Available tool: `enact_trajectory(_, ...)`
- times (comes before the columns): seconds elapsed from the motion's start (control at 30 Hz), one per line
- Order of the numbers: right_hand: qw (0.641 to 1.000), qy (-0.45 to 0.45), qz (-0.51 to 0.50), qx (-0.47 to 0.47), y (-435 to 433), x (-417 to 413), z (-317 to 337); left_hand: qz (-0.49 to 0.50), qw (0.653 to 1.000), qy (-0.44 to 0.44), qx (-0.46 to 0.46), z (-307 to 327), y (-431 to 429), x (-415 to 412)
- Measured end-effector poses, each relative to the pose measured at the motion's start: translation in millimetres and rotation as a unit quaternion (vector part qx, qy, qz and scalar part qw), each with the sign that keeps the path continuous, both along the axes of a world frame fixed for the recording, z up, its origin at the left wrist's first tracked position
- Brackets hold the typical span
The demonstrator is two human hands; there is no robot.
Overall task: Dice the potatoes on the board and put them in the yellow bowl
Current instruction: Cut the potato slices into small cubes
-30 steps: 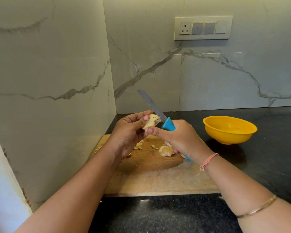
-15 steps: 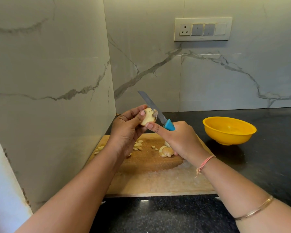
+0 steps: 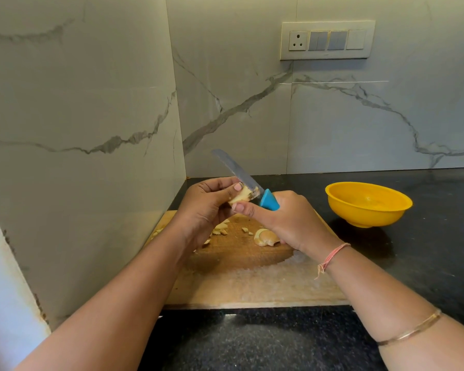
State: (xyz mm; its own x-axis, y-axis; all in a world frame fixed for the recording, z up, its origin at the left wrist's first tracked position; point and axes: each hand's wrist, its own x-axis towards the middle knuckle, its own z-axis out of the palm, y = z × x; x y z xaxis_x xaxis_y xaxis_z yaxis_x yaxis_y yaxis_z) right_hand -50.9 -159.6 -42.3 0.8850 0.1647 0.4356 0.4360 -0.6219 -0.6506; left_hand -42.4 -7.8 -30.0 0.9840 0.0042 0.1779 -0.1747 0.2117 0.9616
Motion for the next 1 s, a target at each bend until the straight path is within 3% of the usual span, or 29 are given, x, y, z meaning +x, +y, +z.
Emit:
enact_trajectory(0.27, 0.999, -0.007, -0.028, 0.023, 1.3, -1.3, 0.1, 0.007, 0.995, -0.025, -0.098, 2.5, -3.1, -3.8)
enact_trajectory(0.5, 0.994, -0.083, -0.062, -0.034, 1.9, 0.7, -6.6, 0.035, 0.998, -0.052, -0.025, 1.3, -1.2, -2.0)
enact_trajectory(0.9, 0.998, 0.045, -0.046, -0.007, 5.2, 0.5, -1.3, 0.040, 0.992, -0.039, -0.114, 1.5, -1.8, -0.8)
enact_trajectory(1.0, 0.997, 0.072, -0.025, 0.009, 4.5, 1.0, -2.9, 0.062, 0.992, -0.051, -0.101, 1.0, 0.3, 1.3)
